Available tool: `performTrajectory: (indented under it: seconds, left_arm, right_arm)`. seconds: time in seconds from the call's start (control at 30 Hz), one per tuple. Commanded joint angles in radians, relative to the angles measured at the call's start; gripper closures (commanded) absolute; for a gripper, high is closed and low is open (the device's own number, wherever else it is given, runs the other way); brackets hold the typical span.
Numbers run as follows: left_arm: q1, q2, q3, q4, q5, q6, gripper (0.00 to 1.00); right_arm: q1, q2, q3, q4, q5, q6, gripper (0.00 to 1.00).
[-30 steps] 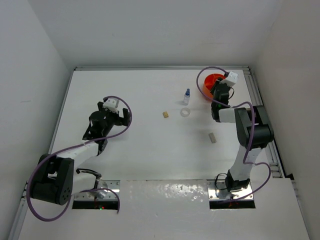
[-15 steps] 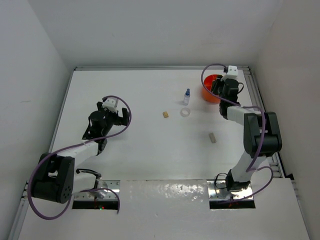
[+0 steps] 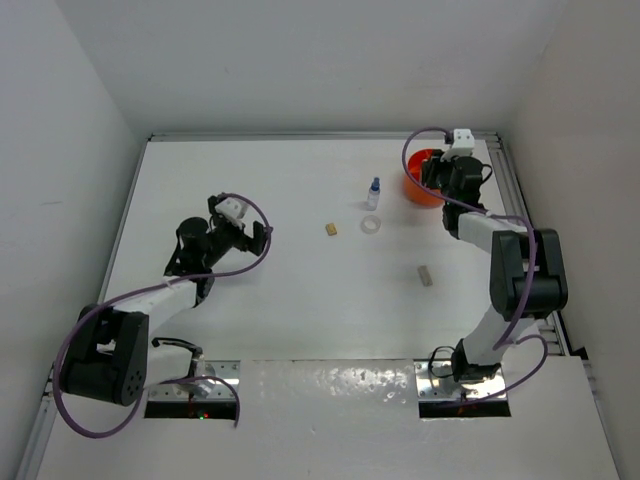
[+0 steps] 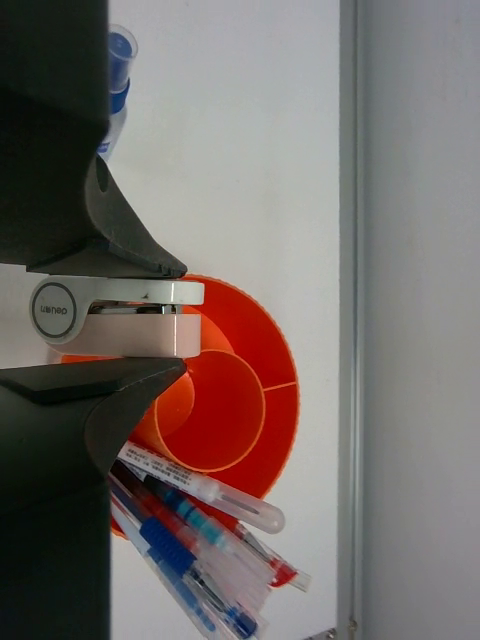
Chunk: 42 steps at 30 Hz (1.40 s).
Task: Sort the stationery into containers
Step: Place the stapler in the storage box.
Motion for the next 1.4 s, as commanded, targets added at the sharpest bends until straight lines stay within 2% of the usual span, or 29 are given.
performTrajectory:
  seconds: [0.0,0.17,0.27,0.4,0.47,0.6,0.63,0.73,0.8,1.07,1.37]
  left_arm:
    - [0.005,0.014,0.077,0.085,0.179,0.076,0.03]
    - [-0.024,0.031,0.107,0.065,0.238,0.058,0.03]
    - [-0.029,0.028,0.111,0.041,0.213,0.012,0.03]
    - [-0.031,0.023,0.110,0.018,0.161,0.003,0.03]
    - [-0.031,0.020,0.102,0.012,0.153,0.013,0.03]
    - [-0.021,0.029,0.093,0.012,0.124,0.032,0.03]
    - [-0.017,0.031,0.091,0.012,0.123,0.035,0.03]
    - [-0.008,0.052,0.093,0.016,0.112,0.053,0.03]
    - [-0.005,0.066,0.096,0.019,0.112,0.072,0.03]
    - [0.008,0.127,0.142,-0.011,0.122,0.095,0.03]
    - [0.012,0.180,0.199,-0.045,0.147,0.109,0.03]
  right_arm:
    - [0.009,-0.090,-0.002,0.053,-0.022,-0.066,1.00]
    - [0.009,-0.116,-0.039,0.096,-0.015,-0.068,1.00]
    - [0.006,-0.082,-0.091,0.225,0.019,-0.078,1.00]
    - [-0.004,0.023,-0.126,0.519,0.024,-0.056,1.00]
    - [-0.013,0.054,-0.113,0.564,-0.010,-0.023,1.00]
    - [-0.077,0.113,-0.070,0.546,-0.178,-0.022,1.00]
    - [-0.088,0.120,-0.051,0.541,-0.279,-0.008,1.00]
    - [-0.141,0.157,-0.034,0.593,-0.450,0.047,1.00]
    - [-0.146,0.163,-0.030,0.601,-0.501,0.037,1.00]
    - [-0.146,0.174,-0.013,0.474,-0.620,-0.123,0.99]
    - [-0.155,0.177,0.038,0.376,-0.663,-0.262,0.99]
